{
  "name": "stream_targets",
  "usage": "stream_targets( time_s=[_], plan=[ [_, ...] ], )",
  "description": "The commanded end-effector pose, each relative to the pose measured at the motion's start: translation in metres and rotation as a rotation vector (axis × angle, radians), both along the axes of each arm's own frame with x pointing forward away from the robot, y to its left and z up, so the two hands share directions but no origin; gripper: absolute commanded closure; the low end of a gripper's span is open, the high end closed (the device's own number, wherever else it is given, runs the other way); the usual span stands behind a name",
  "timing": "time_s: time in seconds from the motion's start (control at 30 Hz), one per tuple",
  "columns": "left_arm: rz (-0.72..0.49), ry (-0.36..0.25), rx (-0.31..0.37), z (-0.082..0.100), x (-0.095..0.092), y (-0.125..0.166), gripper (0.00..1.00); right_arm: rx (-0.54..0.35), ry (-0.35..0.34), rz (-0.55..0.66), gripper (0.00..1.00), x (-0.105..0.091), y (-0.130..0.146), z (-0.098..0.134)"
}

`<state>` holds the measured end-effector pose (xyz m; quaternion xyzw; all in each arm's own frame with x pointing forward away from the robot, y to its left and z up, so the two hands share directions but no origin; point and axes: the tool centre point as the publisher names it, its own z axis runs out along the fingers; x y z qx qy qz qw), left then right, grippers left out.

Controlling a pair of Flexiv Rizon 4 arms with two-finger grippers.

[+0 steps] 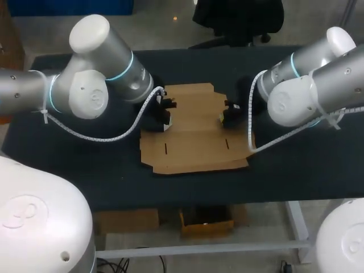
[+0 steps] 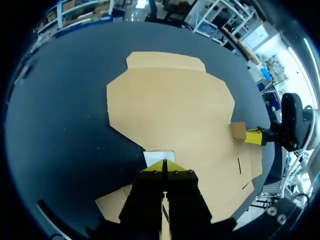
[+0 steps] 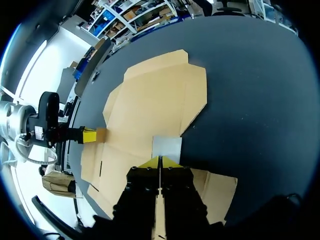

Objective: Assemble the packaging by folding the flat box into shape, placing the metal phone stand inside, and closing the box properly

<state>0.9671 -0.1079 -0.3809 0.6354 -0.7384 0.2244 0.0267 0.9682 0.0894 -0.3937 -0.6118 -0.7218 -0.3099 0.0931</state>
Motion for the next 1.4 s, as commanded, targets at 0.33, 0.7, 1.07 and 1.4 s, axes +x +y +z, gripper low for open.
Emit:
stream_targets(
  time_s=[0.33, 0.7, 1.07, 1.4],
  plan=[
    [0.006, 0.028, -0.046, 0.041, -0.003, 0.033, 1.0, 0.105, 0.034, -0.006, 1.0, 0.008, -0.047, 0.023],
    [0.059, 0.056, -0.093, 0.058, -0.013, 0.058, 1.0, 0.115, 0.066, -0.034, 1.0, 0.005, -0.073, 0.035],
    [0.111, 0.033, -0.089, 0.075, -0.041, 0.065, 1.0, 0.108, 0.088, -0.045, 1.0, -0.012, -0.089, 0.044],
    [0.16, 0.032, -0.089, 0.085, -0.074, 0.08, 1.0, 0.096, 0.136, -0.057, 1.0, -0.04, -0.107, 0.055]
  ],
)
